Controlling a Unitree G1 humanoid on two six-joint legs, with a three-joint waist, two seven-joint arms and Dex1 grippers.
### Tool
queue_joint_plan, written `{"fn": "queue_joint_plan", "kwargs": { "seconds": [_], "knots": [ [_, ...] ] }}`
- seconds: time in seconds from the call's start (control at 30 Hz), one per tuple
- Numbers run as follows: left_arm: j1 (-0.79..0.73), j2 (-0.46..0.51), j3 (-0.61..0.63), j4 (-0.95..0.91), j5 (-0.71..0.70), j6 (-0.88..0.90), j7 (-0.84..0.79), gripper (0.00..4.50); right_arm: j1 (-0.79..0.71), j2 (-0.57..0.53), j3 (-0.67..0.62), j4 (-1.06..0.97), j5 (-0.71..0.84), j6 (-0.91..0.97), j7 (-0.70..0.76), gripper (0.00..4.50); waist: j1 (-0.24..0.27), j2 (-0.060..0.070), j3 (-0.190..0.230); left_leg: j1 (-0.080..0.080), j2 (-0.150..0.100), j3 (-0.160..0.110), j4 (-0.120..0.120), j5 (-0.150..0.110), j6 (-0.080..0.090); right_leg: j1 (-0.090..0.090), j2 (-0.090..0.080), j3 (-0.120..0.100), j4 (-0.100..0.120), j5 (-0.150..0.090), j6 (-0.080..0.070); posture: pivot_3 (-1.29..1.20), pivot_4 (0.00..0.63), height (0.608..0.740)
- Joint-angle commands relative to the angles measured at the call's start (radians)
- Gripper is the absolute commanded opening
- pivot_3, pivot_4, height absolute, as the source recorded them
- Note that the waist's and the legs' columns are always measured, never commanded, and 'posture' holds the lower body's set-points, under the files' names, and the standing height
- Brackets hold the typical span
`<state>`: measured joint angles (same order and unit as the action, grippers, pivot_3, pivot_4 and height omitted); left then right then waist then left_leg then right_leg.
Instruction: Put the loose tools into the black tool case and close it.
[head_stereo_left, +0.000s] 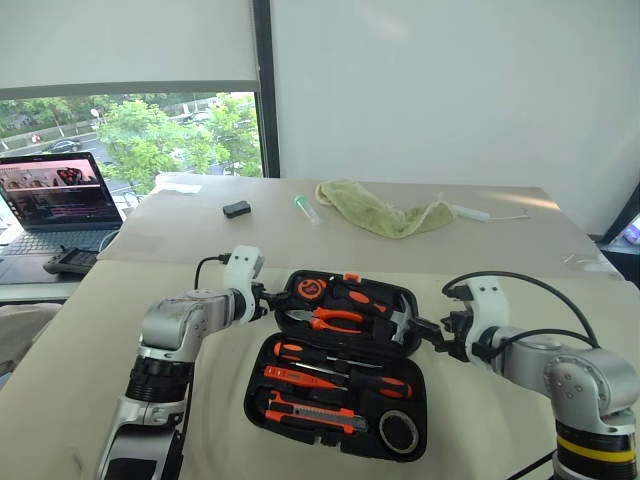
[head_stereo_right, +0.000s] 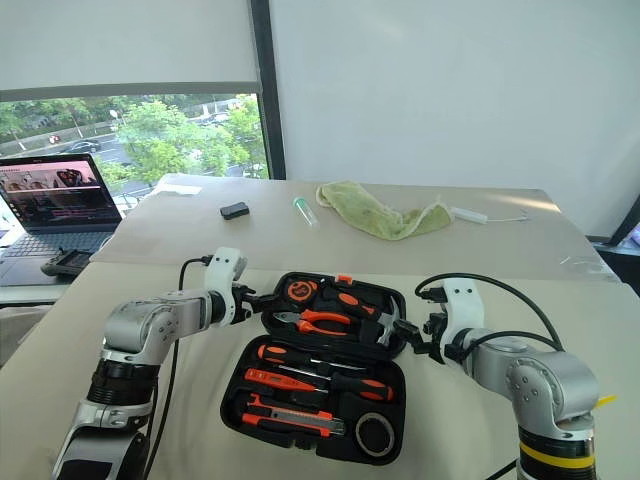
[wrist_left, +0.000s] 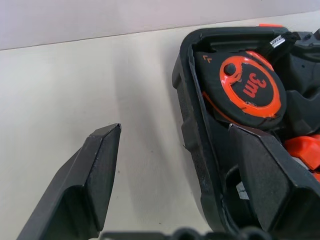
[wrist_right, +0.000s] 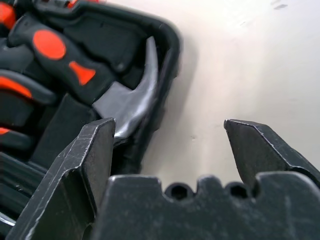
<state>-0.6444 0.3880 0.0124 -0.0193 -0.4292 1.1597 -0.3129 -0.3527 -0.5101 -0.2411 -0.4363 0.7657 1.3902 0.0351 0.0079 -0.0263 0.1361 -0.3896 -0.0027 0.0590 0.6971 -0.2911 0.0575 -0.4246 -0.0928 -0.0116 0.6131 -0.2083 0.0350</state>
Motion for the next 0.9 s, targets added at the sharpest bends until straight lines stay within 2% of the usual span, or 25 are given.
{"fn": "queue_joint_plan", "kwargs": {
  "seconds": [0.03,0.07,0.1,0.17,0.2,0.3,0.4,0.5,0.77,0.9],
  "knots": [
    [-0.040,0.011,-0.028,-0.014,-0.001,0.054,-0.025,3.72,-0.036,-0.041,0.040,0.009,-0.019,0.028,0.049,4.05,0.001,0.000,0.000,0.000,0.000,0.000,0.000,0.000,0.000,0.000,0.000,0.000,0.000,0.000,0.000,0.00,0.150,0.740],
    [-0.042,0.014,-0.032,-0.016,0.000,0.071,-0.025,3.72,-0.040,-0.050,0.054,0.020,-0.023,0.033,0.062,4.05,0.001,0.000,0.000,0.000,0.000,0.000,0.000,-0.001,0.001,0.000,0.000,0.000,0.000,0.000,0.000,0.00,0.150,0.740],
    [-0.043,0.016,-0.034,-0.018,0.003,0.080,-0.023,3.78,-0.044,-0.058,0.068,0.030,-0.030,0.035,0.074,3.80,0.001,0.000,0.000,0.000,0.000,0.000,0.000,-0.001,0.002,0.000,0.000,0.000,0.000,0.000,0.000,0.00,0.150,0.740],
    [-0.046,0.008,-0.022,-0.014,0.003,0.101,-0.016,3.21,-0.055,-0.068,0.087,0.050,-0.041,0.038,0.093,3.35,0.001,0.000,0.000,0.000,0.000,0.000,0.000,-0.001,0.002,0.000,0.000,0.000,0.000,0.000,0.000,0.00,0.150,0.740],
    [-0.047,0.006,-0.022,-0.012,0.006,0.103,-0.014,3.01,-0.061,-0.072,0.093,0.058,-0.047,0.037,0.103,2.98,0.000,0.000,0.000,0.001,0.000,0.000,0.000,-0.001,0.002,0.000,0.000,0.000,0.000,0.000,0.000,0.00,0.150,0.740],
    [-0.050,0.003,-0.037,0.002,0.017,0.094,-0.018,2.08,-0.081,-0.082,0.120,0.094,-0.074,0.017,0.133,2.10,-0.001,0.000,0.000,0.001,0.000,0.000,0.000,-0.001,0.002,0.001,0.000,0.000,0.000,0.000,0.000,0.00,0.150,0.740],
    [-0.045,-0.002,-0.031,0.007,0.019,0.094,-0.015,0.89,-0.087,-0.091,0.141,0.111,-0.097,0.003,0.158,0.91,-0.003,0.000,0.000,0.003,0.000,0.000,0.000,-0.001,0.002,0.002,0.000,0.000,0.000,0.000,0.000,0.00,0.150,0.740],
    [-0.033,-0.002,-0.001,0.005,0.018,0.097,-0.008,0.00,-0.087,-0.092,0.143,0.104,-0.109,-0.001,0.177,0.03,-0.003,0.000,0.000,0.005,0.000,0.000,0.000,-0.001,0.001,0.004,0.000,0.001,0.001,0.001,-0.001,0.00,0.150,0.740],
    [-0.015,-0.017,0.060,0.017,0.002,0.094,-0.005,0.00,-0.071,-0.064,0.121,0.087,-0.128,-0.015,0.181,0.03,-0.011,0.000,0.000,0.005,0.001,0.000,0.000,0.000,0.001,0.003,0.000,0.001,0.001,0.002,-0.001,0.00,0.150,0.740],
    [0.023,-0.053,0.118,-0.050,-0.052,-0.046,-0.077,0.00,-0.029,-0.015,0.089,0.022,-0.152,-0.157,0.184,0.03,-0.010,0.000,0.000,0.005,0.001,0.000,0.000,0.000,0.001,0.003,-0.001,0.001,0.001,0.002,-0.001,0.00,0.150,0.740]
  ]
}}
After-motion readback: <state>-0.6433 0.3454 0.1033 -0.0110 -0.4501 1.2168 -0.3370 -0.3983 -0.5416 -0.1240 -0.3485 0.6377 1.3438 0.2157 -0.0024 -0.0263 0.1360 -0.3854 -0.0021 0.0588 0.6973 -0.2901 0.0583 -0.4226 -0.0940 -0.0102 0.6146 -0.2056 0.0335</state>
